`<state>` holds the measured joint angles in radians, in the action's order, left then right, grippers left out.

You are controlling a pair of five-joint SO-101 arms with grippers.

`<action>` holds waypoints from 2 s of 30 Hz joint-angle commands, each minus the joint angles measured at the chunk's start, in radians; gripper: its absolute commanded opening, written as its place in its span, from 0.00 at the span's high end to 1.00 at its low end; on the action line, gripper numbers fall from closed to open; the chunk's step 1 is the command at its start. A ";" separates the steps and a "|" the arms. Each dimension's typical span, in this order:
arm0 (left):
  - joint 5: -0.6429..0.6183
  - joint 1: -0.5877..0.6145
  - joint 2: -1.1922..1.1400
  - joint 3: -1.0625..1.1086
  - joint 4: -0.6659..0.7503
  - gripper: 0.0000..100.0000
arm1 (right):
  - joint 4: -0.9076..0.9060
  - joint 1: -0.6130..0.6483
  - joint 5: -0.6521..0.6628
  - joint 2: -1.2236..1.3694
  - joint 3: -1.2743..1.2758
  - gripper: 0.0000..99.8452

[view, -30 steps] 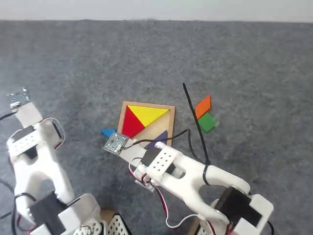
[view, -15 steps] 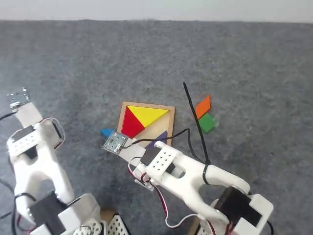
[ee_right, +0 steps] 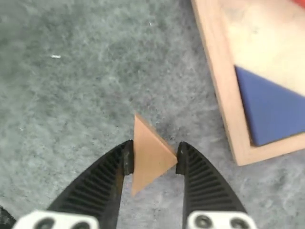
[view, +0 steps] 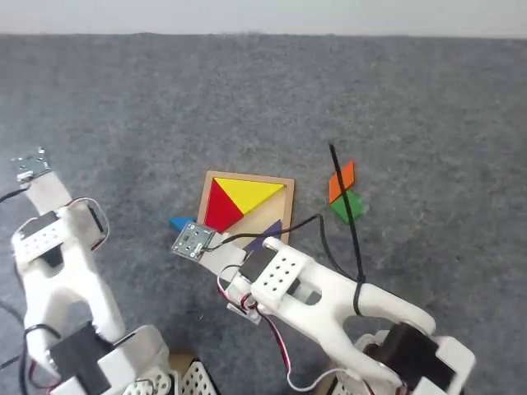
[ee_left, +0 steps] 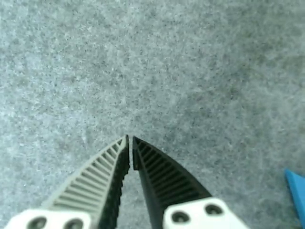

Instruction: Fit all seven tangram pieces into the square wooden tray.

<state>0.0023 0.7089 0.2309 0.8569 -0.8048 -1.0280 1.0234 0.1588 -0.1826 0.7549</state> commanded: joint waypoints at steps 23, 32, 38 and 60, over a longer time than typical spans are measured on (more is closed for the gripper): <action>-0.003 0.086 0.051 0.007 0.017 0.99 | -0.097 -0.113 0.321 0.274 -0.605 0.91; -0.006 0.084 0.051 0.007 0.017 0.99 | -0.090 -0.117 0.497 0.495 -0.727 0.91; -0.006 0.084 0.051 0.007 0.017 0.99 | -0.070 -0.117 0.529 0.510 -0.726 0.91; -0.006 0.084 0.051 0.008 0.017 0.99 | -0.025 -0.124 0.557 0.513 -0.723 0.62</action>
<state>0.0008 0.7933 0.2309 0.8769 -0.8048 -1.0618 0.9129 0.7035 0.3406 0.0844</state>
